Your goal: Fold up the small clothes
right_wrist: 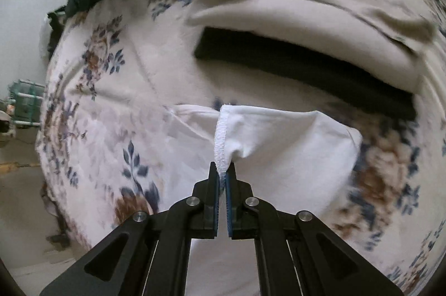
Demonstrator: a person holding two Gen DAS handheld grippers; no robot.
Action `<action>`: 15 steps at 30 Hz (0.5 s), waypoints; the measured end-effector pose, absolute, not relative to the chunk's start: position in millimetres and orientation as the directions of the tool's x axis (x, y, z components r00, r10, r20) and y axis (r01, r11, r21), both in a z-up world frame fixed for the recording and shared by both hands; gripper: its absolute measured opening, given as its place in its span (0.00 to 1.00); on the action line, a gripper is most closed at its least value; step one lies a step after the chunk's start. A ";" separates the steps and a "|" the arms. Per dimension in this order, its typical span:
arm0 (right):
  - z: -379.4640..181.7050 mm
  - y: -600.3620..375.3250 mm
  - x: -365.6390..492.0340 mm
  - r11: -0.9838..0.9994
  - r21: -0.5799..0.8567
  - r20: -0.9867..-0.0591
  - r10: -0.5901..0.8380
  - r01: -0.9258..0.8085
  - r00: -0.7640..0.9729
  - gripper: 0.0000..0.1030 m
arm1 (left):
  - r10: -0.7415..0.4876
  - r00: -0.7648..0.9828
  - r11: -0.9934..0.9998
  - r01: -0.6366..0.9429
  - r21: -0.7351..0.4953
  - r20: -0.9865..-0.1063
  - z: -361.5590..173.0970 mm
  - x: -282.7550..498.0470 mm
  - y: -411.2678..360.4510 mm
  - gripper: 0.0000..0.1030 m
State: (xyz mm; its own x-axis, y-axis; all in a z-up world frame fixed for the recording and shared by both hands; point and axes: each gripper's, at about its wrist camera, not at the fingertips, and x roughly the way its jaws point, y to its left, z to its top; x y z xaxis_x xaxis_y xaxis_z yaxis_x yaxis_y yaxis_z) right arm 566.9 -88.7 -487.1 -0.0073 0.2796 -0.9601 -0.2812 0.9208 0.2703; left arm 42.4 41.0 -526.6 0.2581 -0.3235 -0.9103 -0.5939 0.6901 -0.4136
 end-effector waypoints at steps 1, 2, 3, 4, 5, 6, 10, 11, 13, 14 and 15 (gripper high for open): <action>-498.2 -68.8 568.0 0.930 0.242 -0.969 0.249 -0.278 -0.009 0.03 | -0.329 0.254 0.687 -0.596 -0.415 -0.909 -532.6 42.6 49.2 0.01; -506.2 -57.7 569.0 0.937 0.224 -0.973 0.229 -0.270 -0.012 0.03 | -0.334 0.244 0.688 -0.597 -0.412 -0.910 -541.3 43.8 58.4 0.01; -517.5 -43.3 570.6 0.947 0.195 -0.980 0.197 -0.255 -0.017 0.03 | -0.340 0.236 0.689 -0.596 -0.412 -0.910 -545.7 43.5 64.4 0.02; -526.7 -34.3 570.7 0.954 0.171 -0.985 0.172 -0.246 -0.019 0.03 | -0.352 0.228 0.685 -0.598 -0.416 -0.908 -549.7 43.0 69.7 0.01; -533.8 -28.0 571.2 0.959 0.148 -0.989 0.148 -0.240 -0.020 0.03 | -0.368 0.225 0.677 -0.600 -0.426 -0.902 -554.6 43.1 75.8 0.02; -542.2 -18.7 571.7 0.965 0.113 -0.994 0.111 -0.237 -0.020 0.03 | -0.376 0.225 0.675 -0.598 -0.432 -0.899 -558.5 43.4 81.4 0.01; -562.4 -3.1 571.3 0.975 0.043 -0.999 0.041 -0.219 -0.016 0.03 | -0.391 0.209 0.686 -0.584 -0.435 -0.896 -568.2 46.7 98.5 0.02; -565.1 -2.0 571.1 0.977 0.037 -0.999 0.035 -0.208 -0.015 0.03 | -0.389 0.206 0.693 -0.577 -0.432 -0.898 -570.9 47.7 103.3 0.02; -568.6 -0.8 570.3 0.979 0.026 -1.000 0.023 -0.202 -0.014 0.03 | -0.392 0.194 0.700 -0.571 -0.428 -0.899 -576.0 49.0 110.4 0.02; -570.1 -0.4 569.5 0.978 0.018 -1.000 0.015 -0.206 -0.019 0.04 | -0.392 0.190 0.704 -0.568 -0.427 -0.900 -578.3 49.2 114.6 0.02; -570.1 -1.9 568.1 0.978 0.011 -1.000 0.006 -0.208 -0.025 0.04 | -0.399 0.186 0.704 -0.565 -0.430 -0.898 -581.6 49.8 117.6 0.02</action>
